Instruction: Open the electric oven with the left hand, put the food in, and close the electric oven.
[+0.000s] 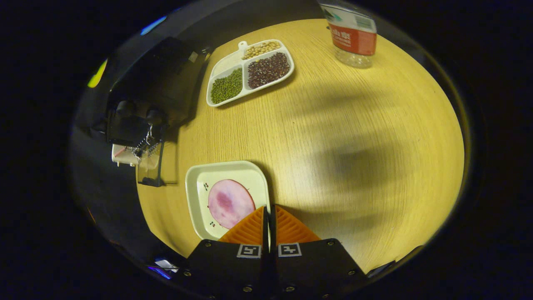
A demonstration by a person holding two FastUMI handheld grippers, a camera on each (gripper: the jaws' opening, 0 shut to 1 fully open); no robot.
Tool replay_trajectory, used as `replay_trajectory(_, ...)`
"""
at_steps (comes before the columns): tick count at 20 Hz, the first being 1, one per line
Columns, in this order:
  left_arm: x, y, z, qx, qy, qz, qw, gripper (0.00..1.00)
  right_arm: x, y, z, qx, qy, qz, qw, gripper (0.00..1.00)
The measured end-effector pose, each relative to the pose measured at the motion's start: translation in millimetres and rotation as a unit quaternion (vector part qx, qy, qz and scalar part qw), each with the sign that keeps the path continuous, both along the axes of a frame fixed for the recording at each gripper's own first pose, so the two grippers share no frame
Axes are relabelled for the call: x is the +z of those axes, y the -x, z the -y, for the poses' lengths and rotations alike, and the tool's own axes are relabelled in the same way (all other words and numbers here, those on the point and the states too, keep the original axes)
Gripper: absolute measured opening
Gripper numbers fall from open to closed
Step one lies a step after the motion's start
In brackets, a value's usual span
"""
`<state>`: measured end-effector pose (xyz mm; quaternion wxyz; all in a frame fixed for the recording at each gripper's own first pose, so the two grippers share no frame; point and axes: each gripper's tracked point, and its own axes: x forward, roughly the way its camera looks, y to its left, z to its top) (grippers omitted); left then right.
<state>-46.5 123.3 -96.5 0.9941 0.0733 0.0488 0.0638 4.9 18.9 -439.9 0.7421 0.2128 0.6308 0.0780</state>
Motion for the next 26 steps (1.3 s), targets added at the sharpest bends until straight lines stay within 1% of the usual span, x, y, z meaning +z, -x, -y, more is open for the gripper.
replay_trajectory(3,2,2,-2,0.0,0.001,-0.001,1.0,0.92,3,6,-4,-0.037,-0.052,0.01,0.998,0.01)
replay_trajectory(4,1,2,-2,0.0,0.002,-0.002,1.0,0.92,4,7,-1,-0.047,-0.058,0.015,0.997,0.01)
replay_trajectory(5,1,1,-3,0.0,0.002,-0.002,1.0,0.97,6,8,-1,-0.056,-0.068,0.022,0.996,0.01)
replay_trajectory(7,1,0,-2,-0.003,0.005,-0.003,1.0,0.97,10,10,-1,-0.071,-0.082,0.028,0.994,0.01)
replay_trajectory(9,1,-2,-1,-0.007,0.006,-0.003,1.0,1.0,12,12,-3,-0.088,-0.095,0.029,0.991,0.01)
replay_trajectory(10,2,-3,1,-0.01,0.006,-0.003,1.0,0.97,15,14,-5,-0.097,-0.109,0.03,0.989,0.01)
replay_trajectory(11,2,-4,1,-0.013,0.005,-0.002,1.0,1.0,18,17,-7,-0.109,-0.121,0.03,0.986,0.0)
replay_trajectory(12,4,-5,2,-0.016,0.004,-0.001,1.0,0.95,21,18,-10,-0.12,-0.134,0.031,0.983,0.01)
replay_trajectory(13,6,-6,2,-0.018,0.003,0.002,1.0,0.96,23,20,-14,-0.131,-0.146,0.032,0.98,0.01)
replay_trajectory(14,7,-6,3,-0.02,0.002,0.004,1.0,0.94,25,22,-17,-0.143,-0.155,0.032,0.977,0.01)
replay_trajectory(16,10,-6,3,-0.024,0.004,0.007,1.0,1.0,31,26,-24,-0.158,-0.166,0.037,0.973,0.01)
replay_trajectory(17,13,-6,3,-0.027,0.006,0.01,1.0,1.0,35,29,-29,-0.16,-0.168,0.042,0.972,0.01)
replay_trajectory(19,15,-8,1,-0.031,0.011,0.014,0.999,0.94,46,35,-42,-0.16,-0.169,0.049,0.971,0.01)
replay_trajectory(20,16,-7,2,-0.035,0.015,0.014,0.999,0.97,53,36,-49,-0.162,-0.172,0.056,0.97,0.01)
replay_trajectory(25,15,-6,-8,-0.049,0.022,0.015,0.998,0.97,89,39,-110,-0.178,-0.2,0.072,0.961,0.01)
replay_trajectory(26,16,-4,-12,-0.049,0.021,0.017,0.998,1.0,95,37,-124,-0.185,-0.203,0.073,0.959,0.01)
